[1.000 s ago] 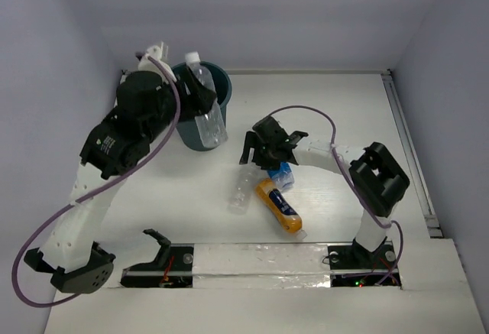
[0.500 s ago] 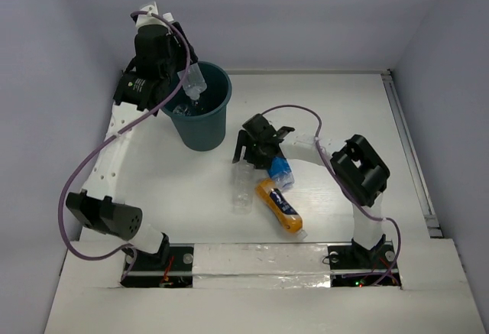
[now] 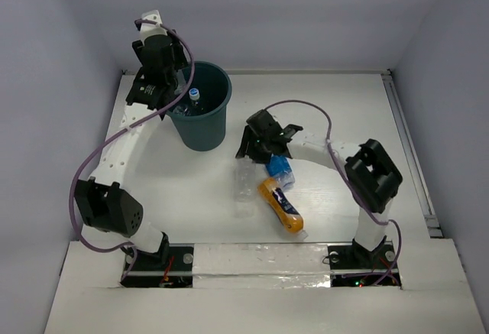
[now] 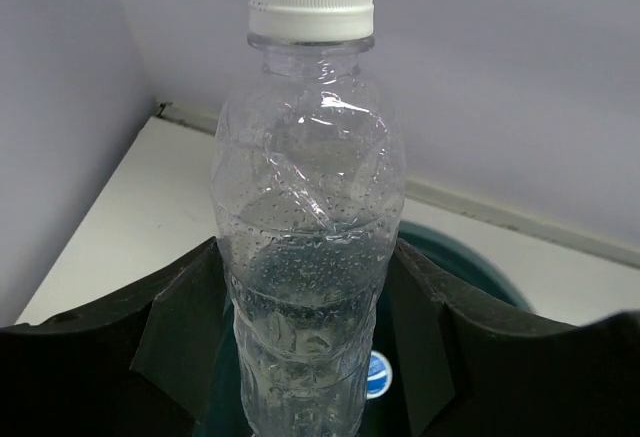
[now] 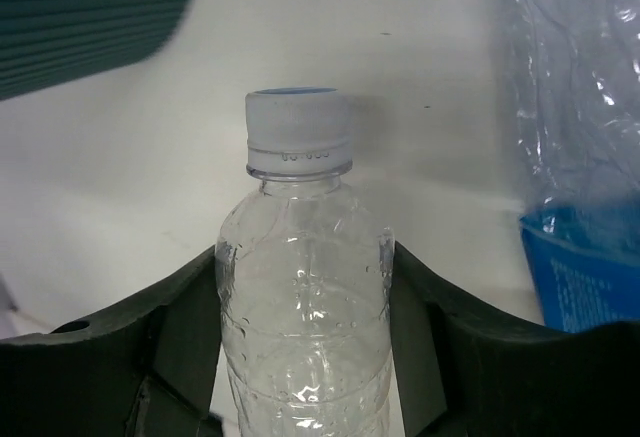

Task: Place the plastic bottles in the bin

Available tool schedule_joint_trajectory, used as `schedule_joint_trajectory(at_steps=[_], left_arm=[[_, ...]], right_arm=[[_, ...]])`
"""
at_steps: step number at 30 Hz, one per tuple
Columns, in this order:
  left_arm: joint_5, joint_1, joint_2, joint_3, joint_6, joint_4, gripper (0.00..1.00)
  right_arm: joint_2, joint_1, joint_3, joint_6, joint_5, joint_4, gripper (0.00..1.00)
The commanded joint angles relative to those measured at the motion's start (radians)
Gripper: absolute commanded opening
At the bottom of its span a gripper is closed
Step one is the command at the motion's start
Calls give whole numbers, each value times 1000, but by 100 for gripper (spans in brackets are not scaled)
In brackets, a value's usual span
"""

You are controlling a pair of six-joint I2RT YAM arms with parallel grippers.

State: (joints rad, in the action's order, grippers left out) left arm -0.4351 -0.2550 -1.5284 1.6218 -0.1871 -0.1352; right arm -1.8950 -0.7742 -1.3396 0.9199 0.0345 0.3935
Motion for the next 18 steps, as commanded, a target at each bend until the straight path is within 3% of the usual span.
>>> schedule_joint_trajectory(at_steps=[1,4,5,6,10,18], left_arm=[[-40,5,43,-49,64,128,47],[-47,5,71,-121,57,167,55],[-44,5,77,-144,42,169,61],[-40,5,82,-154,37,167,74],[-5,5,109,-158,-5,144,97],[120,5,201,-82,-97,-4,99]], right_arm=[[155,-10,-33,-15,48,-42,41],[249,-10,-62,-32,65,-22,41],[273,-10,-70,-42,70,-16,41],[298,-10,-78,-47,88,-12,41],[376,-10,-203,-91,143,7,41],[196,-10,-646,-248,246,34,41]])
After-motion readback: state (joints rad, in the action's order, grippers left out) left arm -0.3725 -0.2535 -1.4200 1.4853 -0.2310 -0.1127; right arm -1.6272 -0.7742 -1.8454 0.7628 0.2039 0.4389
